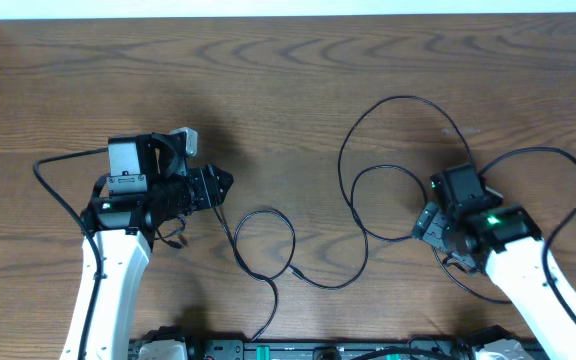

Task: Untangle cables

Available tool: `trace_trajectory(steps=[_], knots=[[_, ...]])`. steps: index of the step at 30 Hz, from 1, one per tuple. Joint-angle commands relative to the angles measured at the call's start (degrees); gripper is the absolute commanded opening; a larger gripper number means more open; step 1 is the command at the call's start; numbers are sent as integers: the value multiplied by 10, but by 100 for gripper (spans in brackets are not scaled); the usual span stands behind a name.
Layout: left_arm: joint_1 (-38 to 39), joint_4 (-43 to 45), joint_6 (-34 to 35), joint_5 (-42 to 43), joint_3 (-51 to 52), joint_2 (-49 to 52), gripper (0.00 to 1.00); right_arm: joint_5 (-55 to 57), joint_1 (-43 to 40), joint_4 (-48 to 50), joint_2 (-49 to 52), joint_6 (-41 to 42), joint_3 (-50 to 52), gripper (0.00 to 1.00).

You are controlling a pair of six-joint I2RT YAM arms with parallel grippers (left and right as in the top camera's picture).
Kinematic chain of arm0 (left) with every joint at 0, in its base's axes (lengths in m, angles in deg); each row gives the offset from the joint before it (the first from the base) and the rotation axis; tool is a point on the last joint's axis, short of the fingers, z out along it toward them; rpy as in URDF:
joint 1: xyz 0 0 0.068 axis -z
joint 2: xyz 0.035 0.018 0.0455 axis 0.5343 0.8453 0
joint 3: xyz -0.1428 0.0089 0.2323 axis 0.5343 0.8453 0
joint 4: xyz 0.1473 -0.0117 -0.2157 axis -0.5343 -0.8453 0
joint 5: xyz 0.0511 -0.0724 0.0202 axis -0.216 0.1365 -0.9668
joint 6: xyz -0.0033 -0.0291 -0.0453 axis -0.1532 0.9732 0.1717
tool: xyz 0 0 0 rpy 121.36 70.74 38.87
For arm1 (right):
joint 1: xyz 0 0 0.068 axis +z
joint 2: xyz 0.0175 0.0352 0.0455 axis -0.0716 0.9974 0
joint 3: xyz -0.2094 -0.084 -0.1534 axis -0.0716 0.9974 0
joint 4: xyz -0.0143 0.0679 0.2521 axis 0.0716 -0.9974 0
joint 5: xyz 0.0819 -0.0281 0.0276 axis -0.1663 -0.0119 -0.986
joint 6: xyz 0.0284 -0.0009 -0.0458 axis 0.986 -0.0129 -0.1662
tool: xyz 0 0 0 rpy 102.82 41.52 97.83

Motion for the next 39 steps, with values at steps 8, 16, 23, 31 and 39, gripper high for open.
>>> trace_trajectory(steps=[8,16,23,31,39], knots=[[2,0,-4,3,2,2,52,-13,-3,165,101,-32,32,78],[2,0,-4,3,2,2,52,-13,-3,268,189,-49,32,62],[2,0,-4,3,2,2,52,-13,-3,290,238,-49,32,58],[2,0,-4,3,2,2,52,-12,-3,295,245,-50,32,58],[2,0,-4,3,2,2,53,-13,-4,298,229,-109,2,58]])
